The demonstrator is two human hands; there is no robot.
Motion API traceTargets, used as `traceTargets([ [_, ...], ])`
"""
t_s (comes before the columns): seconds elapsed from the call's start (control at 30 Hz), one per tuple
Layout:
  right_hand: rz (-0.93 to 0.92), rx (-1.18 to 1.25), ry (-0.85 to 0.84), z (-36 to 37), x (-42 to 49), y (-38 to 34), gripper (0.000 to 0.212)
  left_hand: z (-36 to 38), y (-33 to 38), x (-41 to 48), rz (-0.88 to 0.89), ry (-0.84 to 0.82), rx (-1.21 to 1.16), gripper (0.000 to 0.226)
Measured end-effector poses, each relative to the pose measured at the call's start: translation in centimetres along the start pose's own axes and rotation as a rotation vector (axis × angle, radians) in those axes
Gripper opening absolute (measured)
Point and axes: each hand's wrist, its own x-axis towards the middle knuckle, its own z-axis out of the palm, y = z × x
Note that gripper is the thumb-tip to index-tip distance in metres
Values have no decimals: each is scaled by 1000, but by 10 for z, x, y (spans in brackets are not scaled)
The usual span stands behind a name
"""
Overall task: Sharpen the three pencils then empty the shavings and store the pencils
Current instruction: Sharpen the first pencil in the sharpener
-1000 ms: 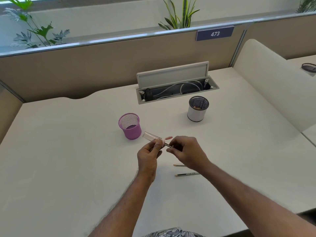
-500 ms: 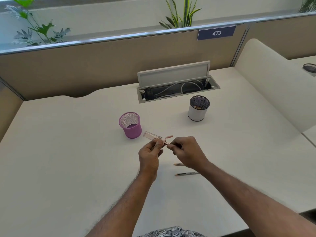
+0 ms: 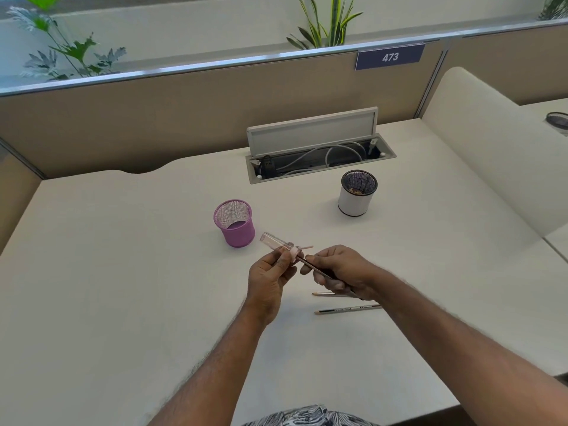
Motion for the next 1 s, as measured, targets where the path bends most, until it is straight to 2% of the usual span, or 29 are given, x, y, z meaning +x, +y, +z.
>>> traceTargets([
  [0.17, 7, 15, -36, -6, -4, 3, 28, -7, 11, 7, 8, 145, -118, 25],
  [0.27, -24, 42, -27, -11, -7, 7, 27, -19, 16, 10, 31, 204, -145, 16],
  [0.53, -94, 49, -27, -17, -8, 10, 24, -26, 11, 3, -2, 200, -141, 16],
  [0.67, -118, 2, 36, -19, -6, 12, 10, -27, 7, 2, -25, 221, -183, 18],
  [0.77, -158, -144, 186, -21, 0, 18, 4, -28, 5, 1, -35, 235, -225, 18],
  [0.9, -174, -555, 431, -26, 15, 34, 2, -30, 2, -2, -42, 244, -242, 17],
  [1.0, -273, -796, 523, -29, 25, 49, 4, -32, 1, -5, -18, 229, -216, 27],
])
